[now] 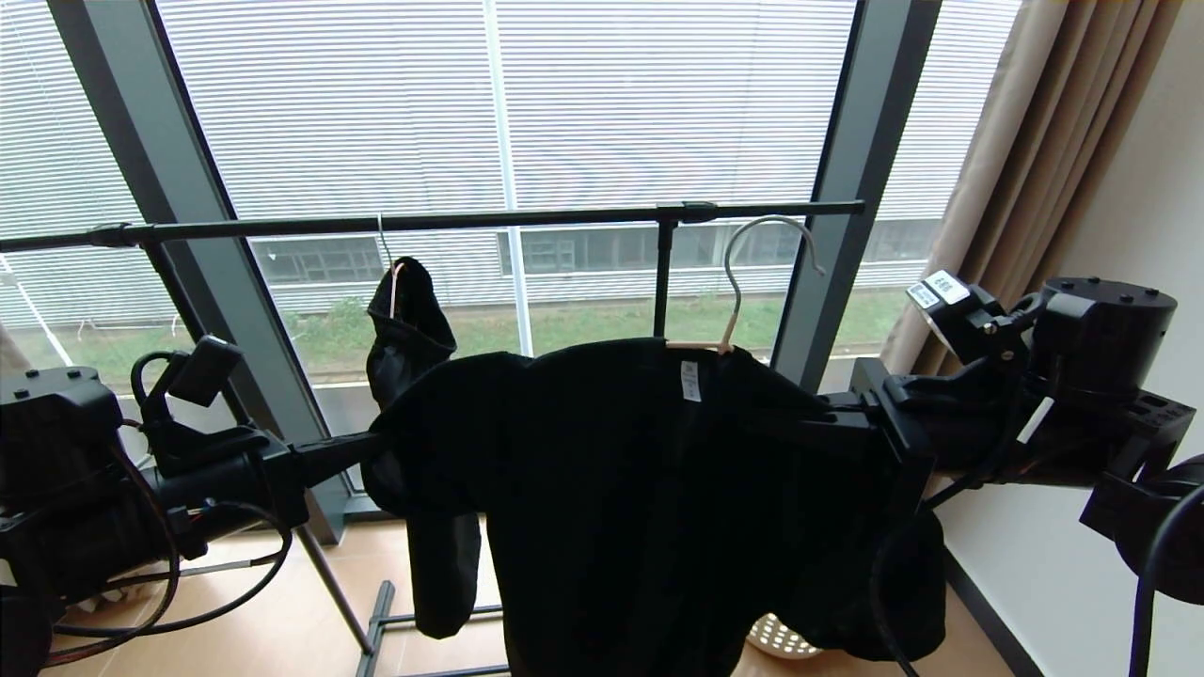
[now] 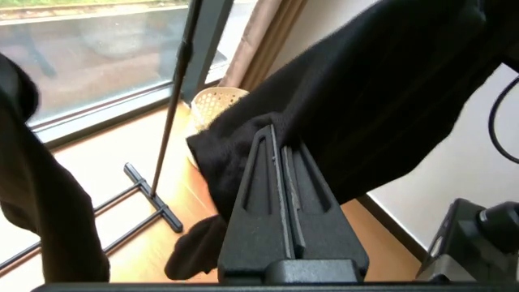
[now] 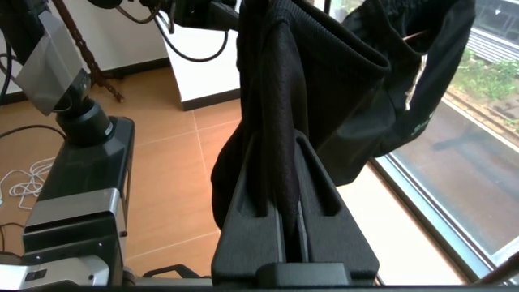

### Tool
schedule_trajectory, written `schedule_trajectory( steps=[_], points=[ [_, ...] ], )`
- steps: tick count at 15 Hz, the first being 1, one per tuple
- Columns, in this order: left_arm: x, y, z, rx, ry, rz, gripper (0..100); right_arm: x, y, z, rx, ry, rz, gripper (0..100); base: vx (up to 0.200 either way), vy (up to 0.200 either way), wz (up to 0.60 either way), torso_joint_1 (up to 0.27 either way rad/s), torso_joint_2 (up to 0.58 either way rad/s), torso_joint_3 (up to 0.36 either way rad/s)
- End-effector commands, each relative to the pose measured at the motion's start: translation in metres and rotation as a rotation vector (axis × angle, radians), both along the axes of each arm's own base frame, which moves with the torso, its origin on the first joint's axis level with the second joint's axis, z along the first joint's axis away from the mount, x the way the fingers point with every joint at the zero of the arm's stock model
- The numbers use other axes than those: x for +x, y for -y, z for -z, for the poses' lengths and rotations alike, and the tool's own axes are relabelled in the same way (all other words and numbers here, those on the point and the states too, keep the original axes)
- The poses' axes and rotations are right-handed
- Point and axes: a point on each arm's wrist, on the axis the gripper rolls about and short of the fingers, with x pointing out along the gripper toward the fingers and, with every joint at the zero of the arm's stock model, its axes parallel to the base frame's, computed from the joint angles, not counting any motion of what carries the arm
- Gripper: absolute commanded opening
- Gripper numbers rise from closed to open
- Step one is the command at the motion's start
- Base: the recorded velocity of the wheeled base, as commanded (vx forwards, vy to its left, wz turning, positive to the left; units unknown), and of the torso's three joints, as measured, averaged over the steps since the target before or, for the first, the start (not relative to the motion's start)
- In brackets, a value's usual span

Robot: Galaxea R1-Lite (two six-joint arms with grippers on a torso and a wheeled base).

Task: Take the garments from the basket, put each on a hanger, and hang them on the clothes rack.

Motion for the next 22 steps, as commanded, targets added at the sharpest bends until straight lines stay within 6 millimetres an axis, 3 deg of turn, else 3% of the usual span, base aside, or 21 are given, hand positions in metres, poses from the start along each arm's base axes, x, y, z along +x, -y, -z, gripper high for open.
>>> schedule_trajectory(
  steps=[1, 22],
  points=[
    [0.003, -0.007, -0.003, -0.001, 0.013, -0.027, 0, 0.004, 0.006, -0.001, 0.005, 0.014, 0.021, 0, 0.0, 0.0, 0.0, 0.0, 0.0, 0.0],
    [0.007, -0.016, -0.009, -0.025, 0.013, -0.069, 0, 0.014, 0.033, -0.003, 0.024, 0.063, 0.053, 0, 0.0, 0.0, 0.0, 0.0, 0.0, 0.0]
  ],
)
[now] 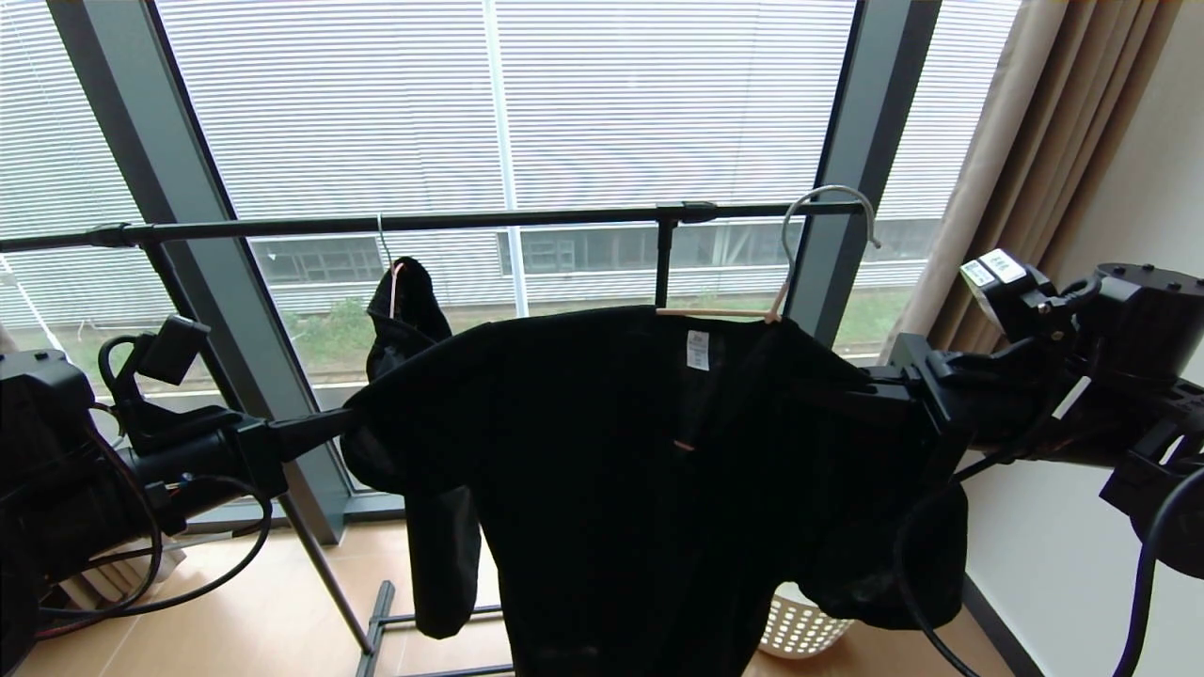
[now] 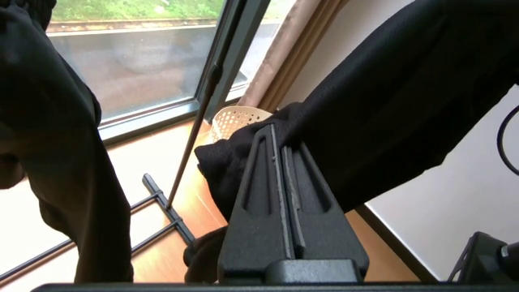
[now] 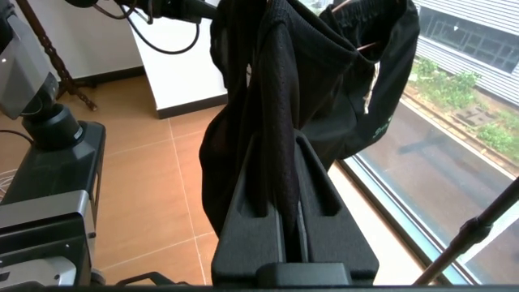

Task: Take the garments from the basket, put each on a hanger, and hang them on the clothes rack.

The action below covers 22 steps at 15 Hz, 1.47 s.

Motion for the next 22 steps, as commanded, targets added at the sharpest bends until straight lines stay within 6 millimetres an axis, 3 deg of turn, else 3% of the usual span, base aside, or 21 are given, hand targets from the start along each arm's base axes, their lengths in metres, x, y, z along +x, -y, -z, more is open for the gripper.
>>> schedule_trajectory(
  steps=[1, 22],
  points=[
    [0.0, -0.0002, -0.0001, 0.0, 0.001, -0.001, 0, 0.0027, 0.0017, 0.0036, 0.001, 0.001, 0.006, 0, 0.0, 0.0, 0.0, 0.0, 0.0, 0.0],
    [-0.0001, 0.0002, 0.0007, -0.001, -0.004, 0.002, 0, 0.0049, 0.0105, 0.0028, 0.006, 0.013, -0.001, 0, 0.0, 0.0, 0.0, 0.0, 0.0, 0.0]
  ],
)
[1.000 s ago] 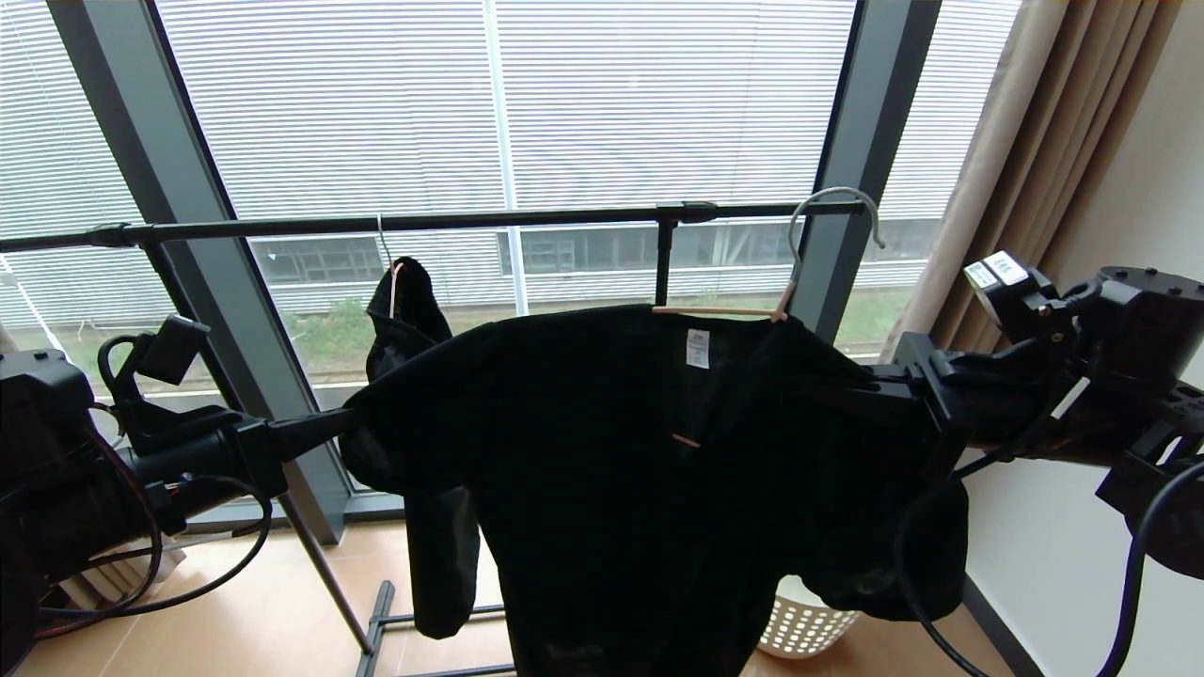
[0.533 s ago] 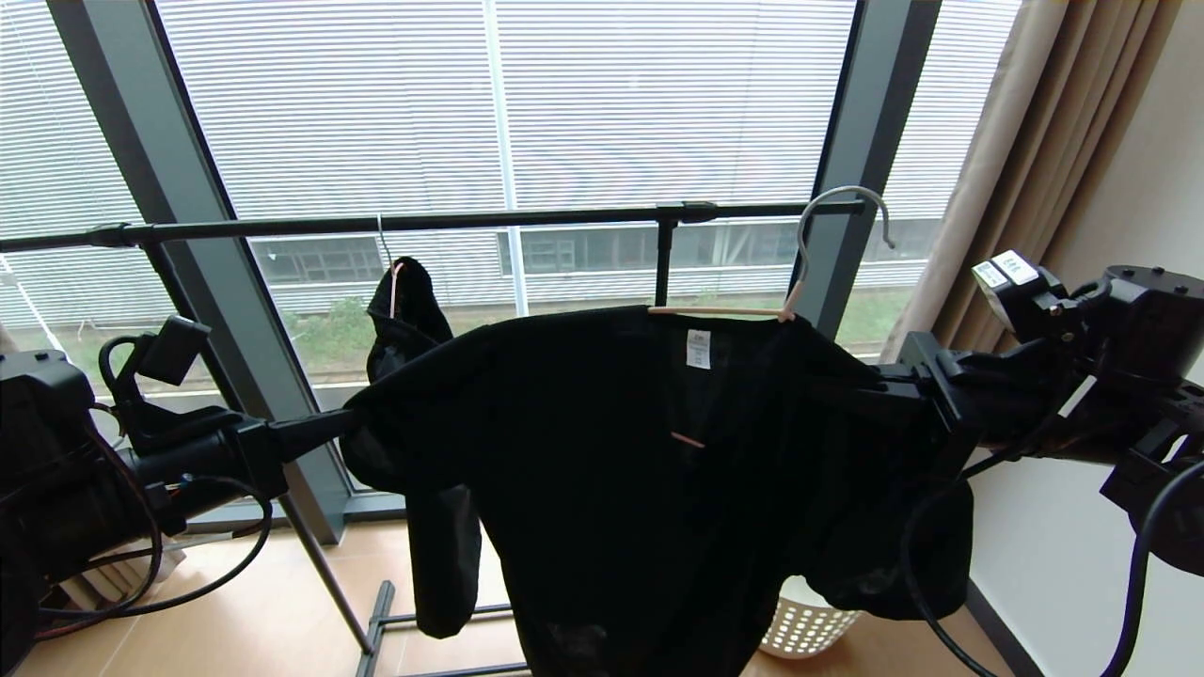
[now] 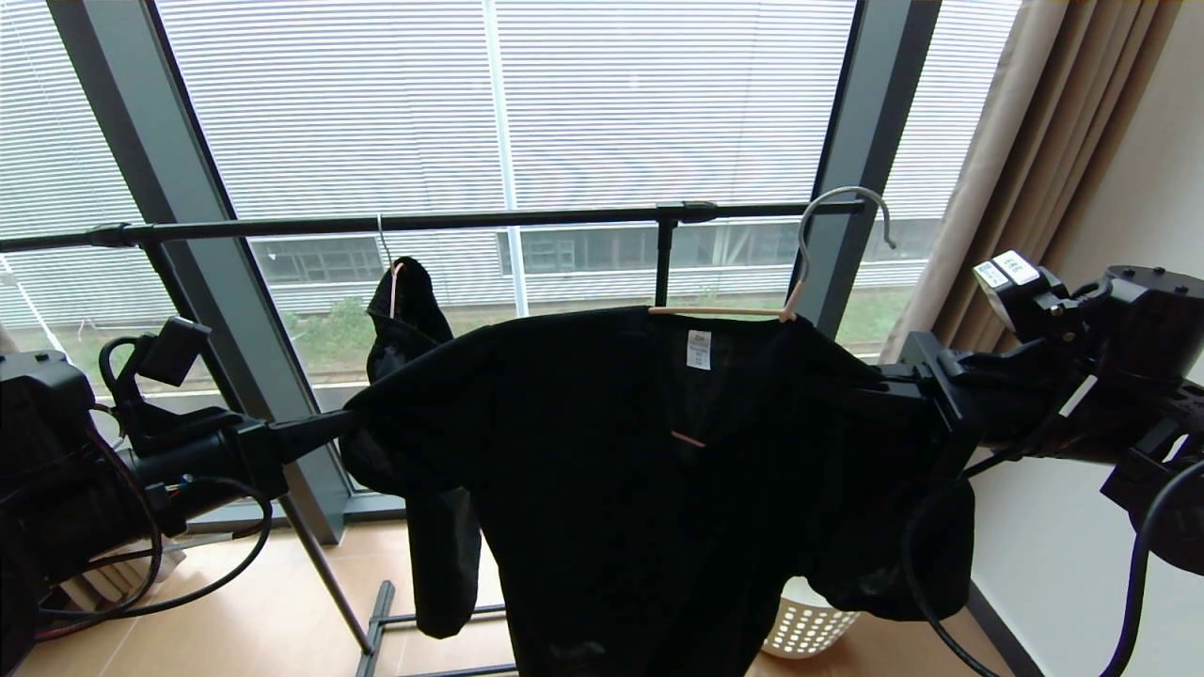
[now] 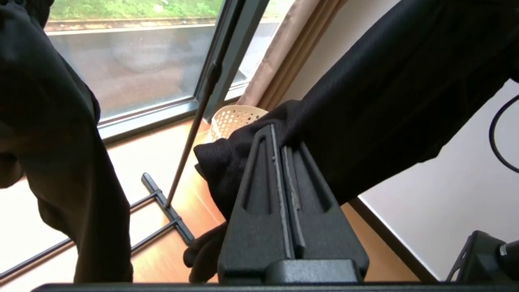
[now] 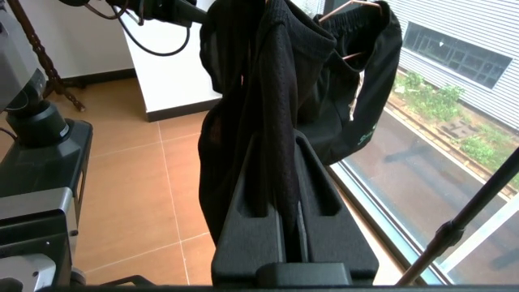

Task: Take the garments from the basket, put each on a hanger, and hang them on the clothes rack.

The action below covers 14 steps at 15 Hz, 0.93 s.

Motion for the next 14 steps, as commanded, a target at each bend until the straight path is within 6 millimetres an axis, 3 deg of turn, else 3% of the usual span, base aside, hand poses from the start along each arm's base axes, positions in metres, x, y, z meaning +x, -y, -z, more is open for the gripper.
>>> schedule_trajectory(
  steps=[1, 11, 12, 14],
  points=[
    [0.0004, -0.0001, 0.0007, -0.001, -0.003, 0.0, 0, 0.0004, -0.0001, 0.0, 0.0, 0.001, -0.001, 0, 0.0, 0.0, 0.0, 0.0, 0.0, 0.0],
    [0.0011, -0.0001, 0.0018, 0.0, -0.007, -0.001, 0, 0.0006, -0.0002, -0.0004, 0.0, 0.002, -0.001, 0, 0.0, 0.0, 0.0, 0.0, 0.0, 0.0],
    [0.0008, -0.0001, 0.0022, 0.0, -0.008, -0.001, 100, 0.0006, -0.0002, -0.0004, 0.0, 0.002, -0.001, 0, 0.0, 0.0, 0.0, 0.0, 0.0, 0.0],
    [0.0008, -0.0001, 0.0022, 0.001, -0.007, -0.001, 100, 0.0006, -0.0002, -0.0004, 0.0, 0.002, -0.001, 0, 0.0, 0.0, 0.0, 0.0, 0.0, 0.0]
  ],
)
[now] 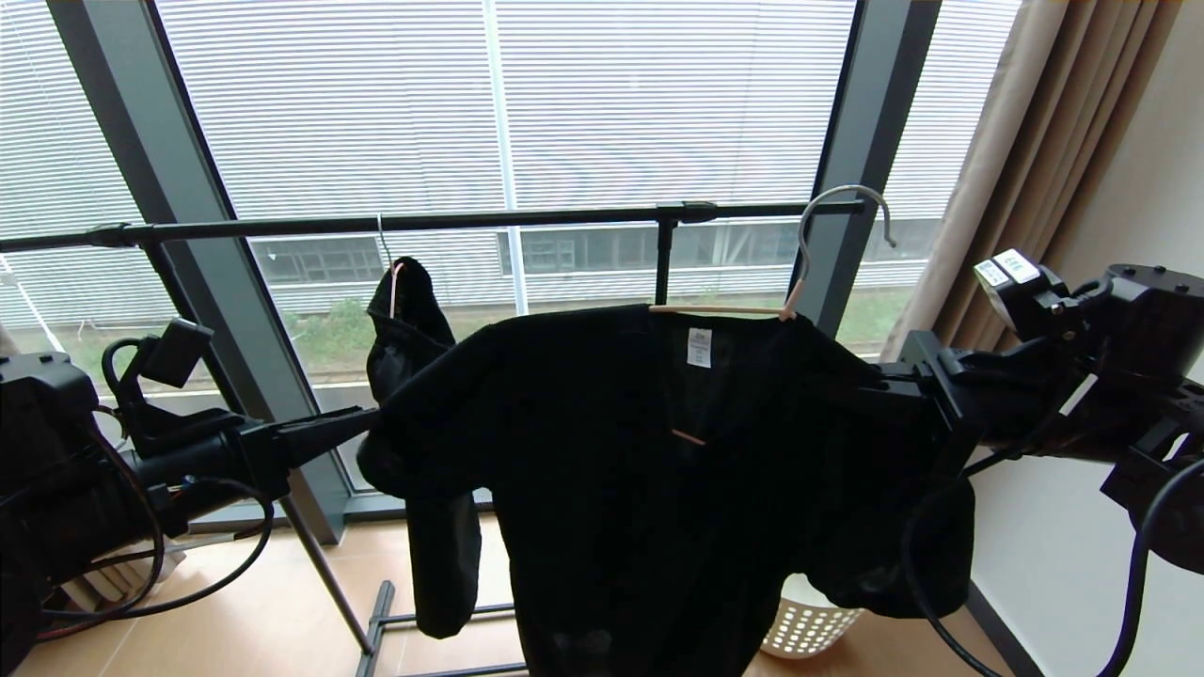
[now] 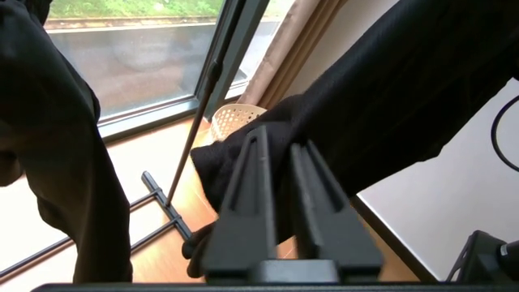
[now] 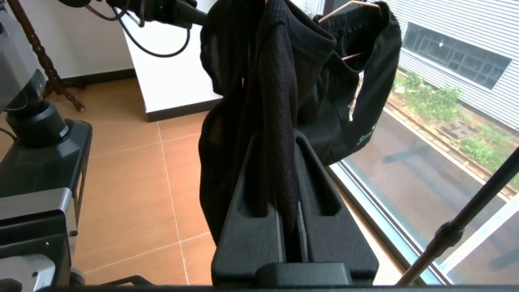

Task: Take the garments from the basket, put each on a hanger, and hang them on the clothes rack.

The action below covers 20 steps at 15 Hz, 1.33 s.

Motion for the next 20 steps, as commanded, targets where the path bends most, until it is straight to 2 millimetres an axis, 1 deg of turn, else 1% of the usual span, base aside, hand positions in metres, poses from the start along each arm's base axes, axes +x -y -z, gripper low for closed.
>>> schedule_trajectory(
  steps=[1, 6, 8, 9, 10, 11, 12, 14, 15, 17, 18, 19, 20],
  points=[
    [0.0, 0.0, 0.001, -0.001, -0.003, 0.0, 100, 0.0, 0.0, 0.0, 0.0, -0.001, 0.0, 0, 0.0, 0.0, 0.0, 0.0, 0.0, 0.0],
    [-0.001, 0.002, -0.001, -0.003, 0.002, 0.007, 100, 0.002, -0.005, 0.008, -0.004, -0.031, -0.016, 0, 0.0, 0.0, 0.0, 0.0, 0.0, 0.0],
    [-0.005, 0.009, -0.007, -0.004, 0.018, 0.034, 100, 0.002, -0.023, 0.02, -0.014, -0.073, -0.076, 0, 0.0, 0.0, 0.0, 0.0, 0.0, 0.0],
    [-0.006, 0.01, -0.008, -0.004, 0.021, 0.037, 100, 0.002, -0.025, 0.022, -0.015, -0.078, -0.081, 0, 0.0, 0.0, 0.0, 0.0, 0.0, 0.0],
    [-0.014, 0.018, -0.019, -0.01, 0.014, 0.067, 100, 0.0, -0.034, 0.028, -0.021, -0.097, -0.112, 0, 0.0, 0.0, 0.0, 0.0, 0.0, 0.0],
    [-0.015, 0.018, -0.02, -0.01, 0.013, 0.068, 100, 0.0, -0.034, 0.029, -0.022, -0.101, -0.113, 0, 0.0, 0.0, 0.0, 0.0, 0.0, 0.0],
    [-0.023, 0.025, -0.034, -0.01, -0.047, 0.094, 100, -0.001, -0.039, 0.031, -0.024, -0.107, -0.128, 0, 0.0, 0.0, 0.0, 0.0, 0.0, 0.0],
    [-0.03, 0.039, -0.061, 0.042, -0.093, 0.042, 100, -0.006, -0.046, 0.033, -0.029, -0.117, -0.156, 0, 0.0, 0.0, 0.0, 0.0, 0.0, 0.0],
    [-0.035, 0.046, -0.068, 0.079, -0.094, 0.026, 100, -0.008, -0.049, 0.034, -0.03, -0.119, -0.165, 0, 0.0, 0.0, 0.0, 0.0, 0.0, 0.0],
    [-0.04, 0.055, -0.074, 0.113, -0.092, 0.039, 100, -0.009, -0.051, 0.034, -0.031, -0.118, -0.173, 0, 0.0, 0.0, 0.0, 0.0, 0.0, 0.0],
    [-0.04, 0.062, -0.087, 0.127, -0.049, 0.075, 100, -0.009, -0.053, 0.035, -0.032, -0.121, -0.179, 0, 0.0, 0.0, 0.0, 0.0, 0.0, 0.0],
    [-0.04, 0.062, -0.087, 0.127, -0.049, 0.075, 100, -0.009, -0.053, 0.035, -0.032, -0.121, -0.179, 0, 0.0, 0.0, 0.0, 0.0, 0.0, 0.0],
    [-0.04, 0.07, -0.097, 0.16, -0.002, 0.117, 100, -0.011, -0.052, 0.035, -0.033, -0.123, -0.179, 0, 0.0, 0.0, 0.0, 0.0, 0.0, 0.0]
  ],
)
